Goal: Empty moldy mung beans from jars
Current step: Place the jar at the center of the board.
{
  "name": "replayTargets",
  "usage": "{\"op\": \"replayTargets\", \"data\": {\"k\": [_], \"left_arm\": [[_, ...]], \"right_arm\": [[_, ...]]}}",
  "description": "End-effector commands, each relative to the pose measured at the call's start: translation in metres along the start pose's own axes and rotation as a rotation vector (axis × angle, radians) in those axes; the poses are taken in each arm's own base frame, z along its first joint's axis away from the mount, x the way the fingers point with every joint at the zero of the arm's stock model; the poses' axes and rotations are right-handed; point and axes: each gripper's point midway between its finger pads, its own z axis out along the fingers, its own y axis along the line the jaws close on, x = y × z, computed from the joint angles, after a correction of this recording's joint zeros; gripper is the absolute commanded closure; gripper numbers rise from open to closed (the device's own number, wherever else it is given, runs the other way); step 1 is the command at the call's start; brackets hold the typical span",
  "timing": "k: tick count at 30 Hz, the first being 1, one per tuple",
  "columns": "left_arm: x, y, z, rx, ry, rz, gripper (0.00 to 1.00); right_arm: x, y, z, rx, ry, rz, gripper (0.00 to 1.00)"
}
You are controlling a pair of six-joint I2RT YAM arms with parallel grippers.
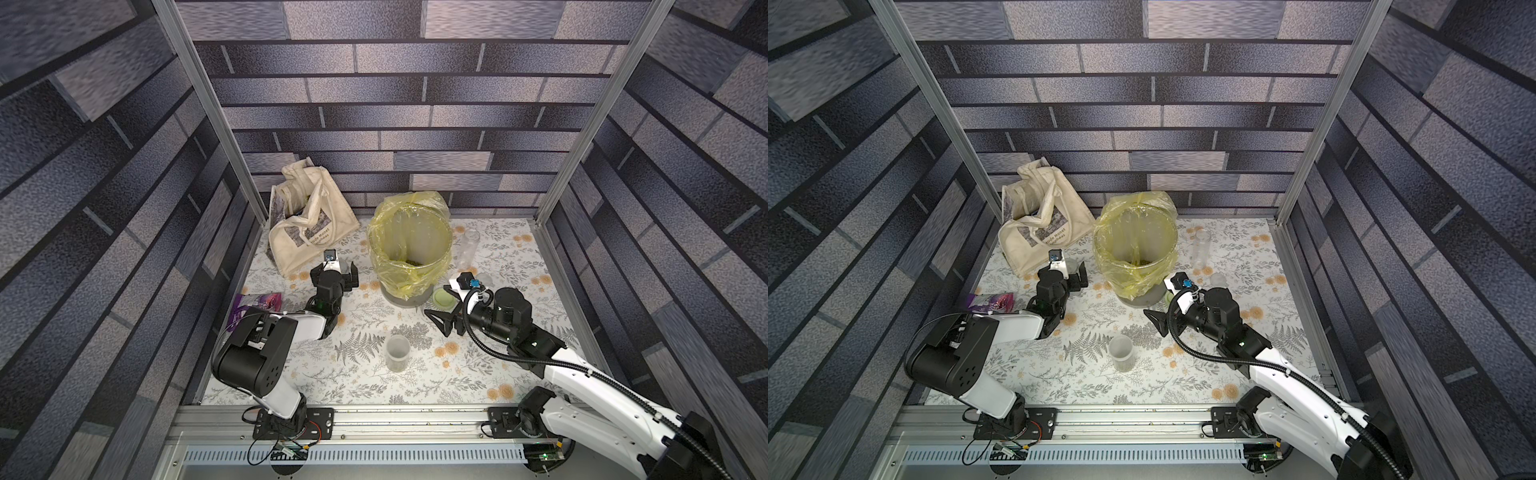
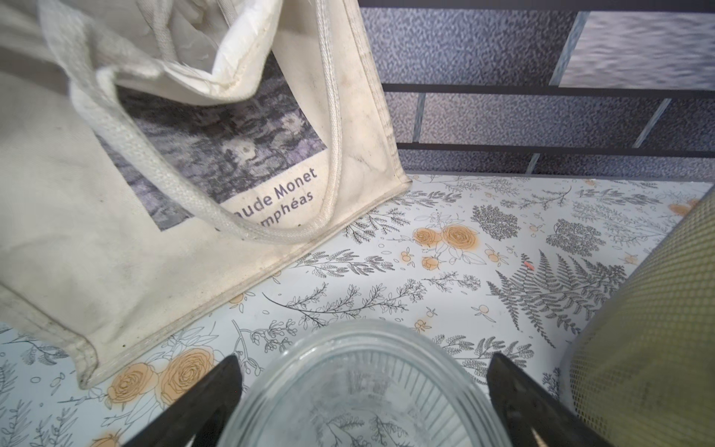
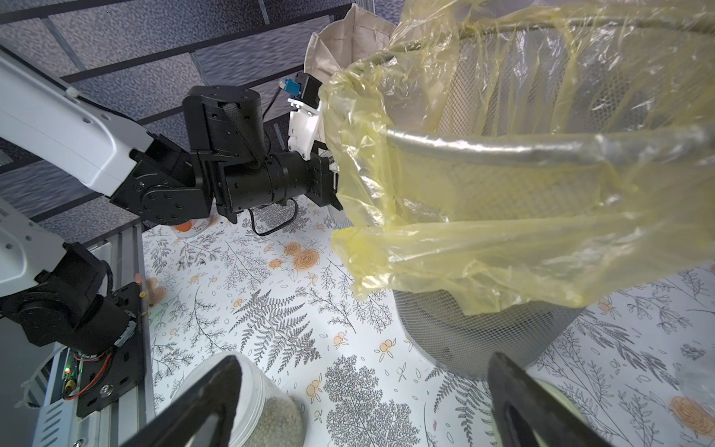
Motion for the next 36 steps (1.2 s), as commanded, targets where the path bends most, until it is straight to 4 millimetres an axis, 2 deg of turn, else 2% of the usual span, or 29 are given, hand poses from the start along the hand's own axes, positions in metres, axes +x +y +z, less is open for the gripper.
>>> {"op": "replayTargets", "data": {"k": [1,6,11,14,18,22,29,36], "left_arm": [[-0.022,0.004,-0.010,-0.023,-0.010,-0.033,0.00],[-0.032,0.012,-0.031,-0.071,0.003,-0.103,0.00],[-0.045,0.013,-0.059,-0.036,0.044,-0.186,0.00],[-0.049,0.010,-0.075,0.005,0.066,-0.177,0.00],[-0.053,-0.004,-0.093,0.120,0.087,-0.173,0.00],[-0.056,-0.023,-0.108,0.253,0.116,-0.185,0.00],[-0.069,-0.028,-0.115,0.306,0.078,-0.194,0.00],[-0.066,-0.028,-0.113,0.314,0.093,-0.225,0.00]], "right_arm": [[-0.007,-0.006,-0.001,0.033,0.021,0.038,0.00],[-0.004,-0.001,-0.002,0.009,0.058,0.063,0.03],[0.010,0.005,-0.004,-0.023,0.111,0.066,0.03],[0.007,0.021,-0.006,-0.115,0.090,0.061,0.03],[0.008,0.042,-0.004,-0.251,0.084,0.087,0.05],[0.023,0.050,0.001,-0.290,0.125,0.098,0.09],[0.029,0.066,0.007,-0.329,0.120,0.087,0.09],[0.046,0.081,0.018,-0.342,0.139,0.078,0.08]]}}
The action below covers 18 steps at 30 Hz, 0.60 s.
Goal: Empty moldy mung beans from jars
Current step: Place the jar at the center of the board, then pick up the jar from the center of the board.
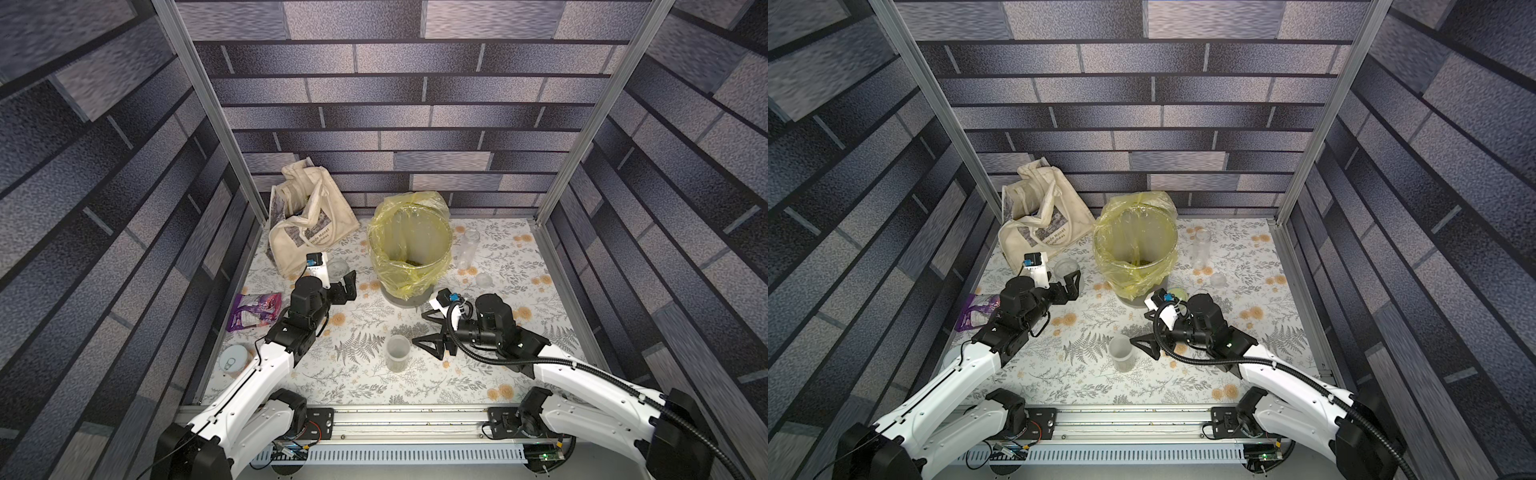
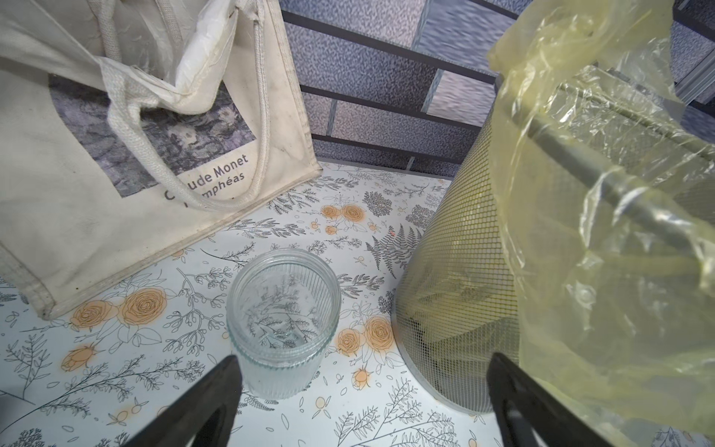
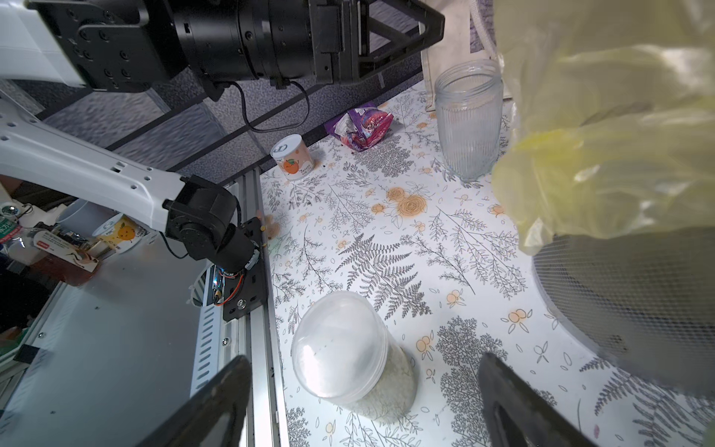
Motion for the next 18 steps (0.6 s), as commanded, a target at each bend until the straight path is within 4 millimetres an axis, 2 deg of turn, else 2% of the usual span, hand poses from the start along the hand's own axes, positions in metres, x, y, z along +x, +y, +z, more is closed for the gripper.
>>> {"op": "replayTargets", "data": {"k": [1,4,7,16,18], "left_arm": [[-0.012,-0.005,-0.004,0.024,-0.018,-0.041,0.00],[-0.013,-0.005,-0.006,0.024,-0.026,-0.053,0.00],[-0.015,-0.005,-0.008,0.027,-0.031,-0.071,0.00],[-0.021,-0.004,-0.016,0.017,-0.039,-0.094,0.00],[-0.021,-0.004,-0.017,0.017,-0.043,-0.093,0.00]], "right_arm": [[0.002,0.004,0.009,-0.003,-0.008,-0.006,0.07],[0.010,0.008,0.016,-0.005,0.021,-0.009,0.07],[0.012,0.012,0.023,-0.004,0.022,-0.014,0.02],[0.022,0.016,0.043,0.025,0.039,-0.045,0.03],[0.023,0.014,0.045,0.037,0.035,-0.036,0.00]]}}
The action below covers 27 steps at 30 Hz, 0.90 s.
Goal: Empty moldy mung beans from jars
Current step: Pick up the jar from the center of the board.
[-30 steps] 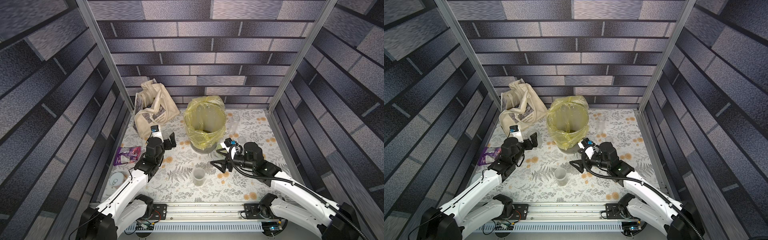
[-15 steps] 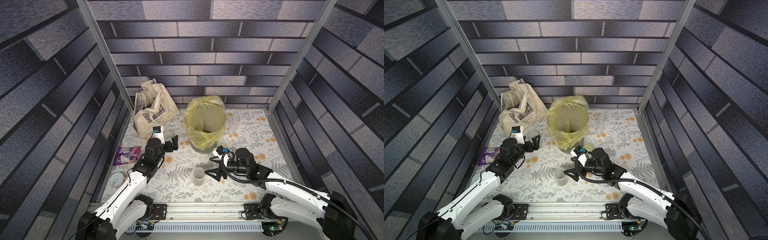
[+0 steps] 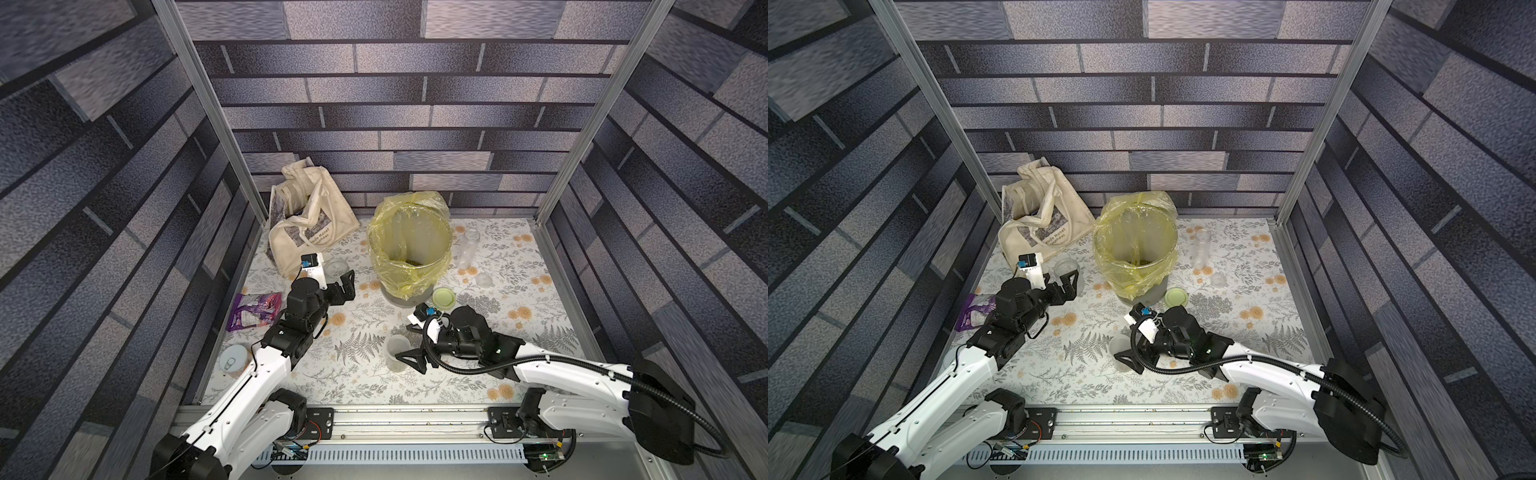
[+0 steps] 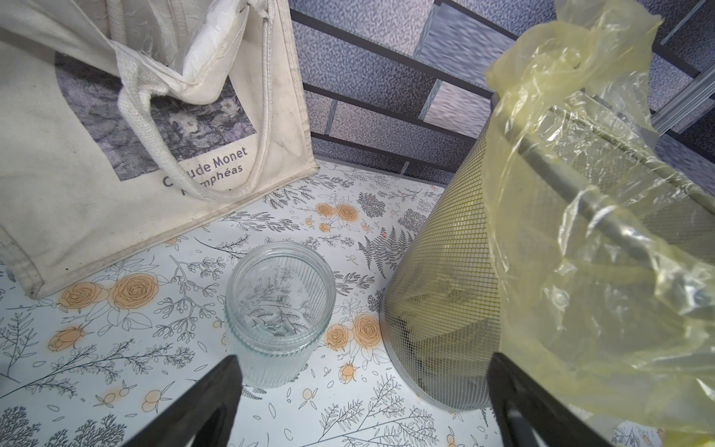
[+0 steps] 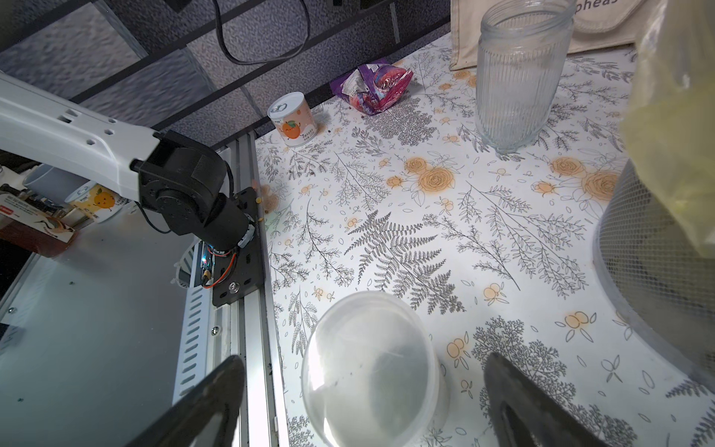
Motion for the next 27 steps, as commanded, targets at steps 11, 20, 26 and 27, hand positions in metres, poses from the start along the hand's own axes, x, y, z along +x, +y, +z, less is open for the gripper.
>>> {"op": "replayTargets", "data": {"k": [11,20,26,27], "left_arm": [[-0.021,-0.009,-0.007,0.037,-0.033,-0.027,0.00],[-0.019,-0.004,-0.006,0.024,-0.030,-0.047,0.00],[-0.021,-0.005,-0.008,0.035,-0.043,-0.047,0.00],[-0.020,-0.005,-0.007,0.036,-0.038,-0.047,0.00]], "right_arm": [[0.007,-0.006,0.014,0.059,-0.003,-0.001,0.01],[0.012,-0.006,0.020,0.070,0.020,0.003,0.01],[0.014,-0.007,0.025,0.075,0.030,0.004,0.02],[0.015,-0.007,0.026,0.073,0.036,0.005,0.03]]}}
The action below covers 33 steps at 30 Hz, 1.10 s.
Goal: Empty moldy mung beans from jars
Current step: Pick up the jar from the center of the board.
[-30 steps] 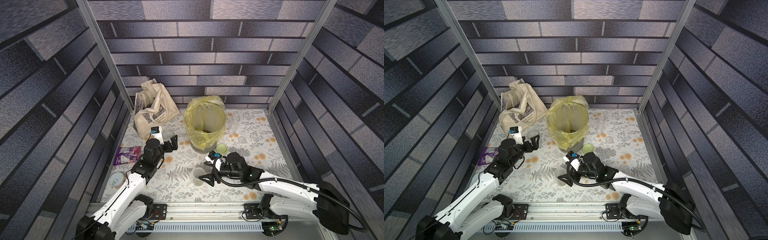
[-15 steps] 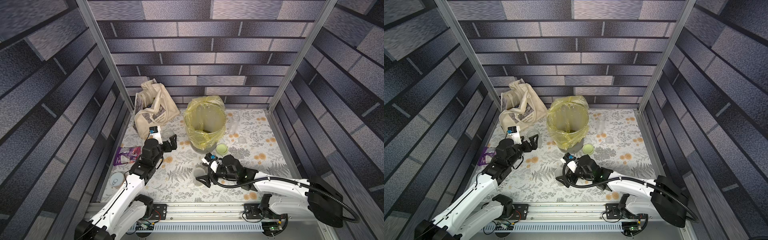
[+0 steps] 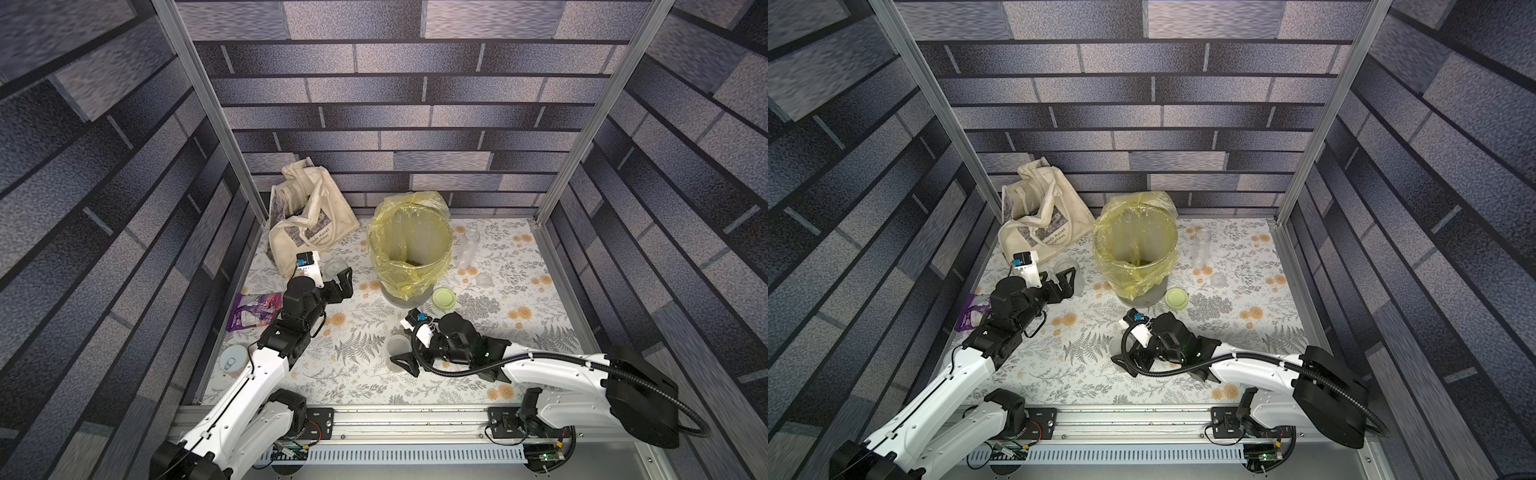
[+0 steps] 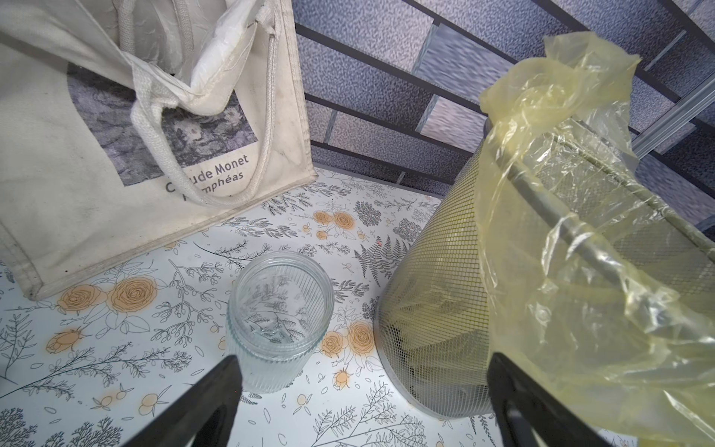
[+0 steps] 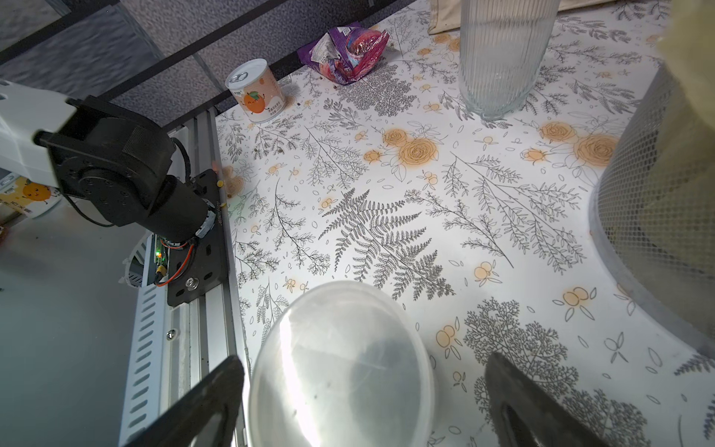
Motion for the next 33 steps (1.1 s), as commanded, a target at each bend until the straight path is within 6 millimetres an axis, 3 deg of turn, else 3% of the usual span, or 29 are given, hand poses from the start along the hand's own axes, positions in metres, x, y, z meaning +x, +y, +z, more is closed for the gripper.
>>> {"op": "replayTargets", "data": {"k": [1,11,19,25,33], "left_arm": [[-0.009,-0.005,-0.002,0.024,-0.017,-0.017,0.00],[-0.005,-0.004,0.002,0.024,0.009,-0.025,0.00],[-0.002,0.001,0.002,0.012,0.014,-0.023,0.00],[-0.001,0.000,0.002,0.022,0.013,-0.032,0.00],[0.000,0.001,0.003,0.023,0.013,-0.032,0.00]], "right_arm": [[-0.010,0.004,0.005,-0.005,-0.019,-0.010,0.04],[-0.012,0.002,0.016,0.001,-0.023,-0.015,0.07],[-0.008,-0.002,0.018,0.020,-0.020,-0.010,0.30],[-0.017,-0.005,0.013,0.044,-0.055,-0.022,0.48],[-0.023,-0.005,0.011,0.055,-0.063,-0.027,0.54]]}}
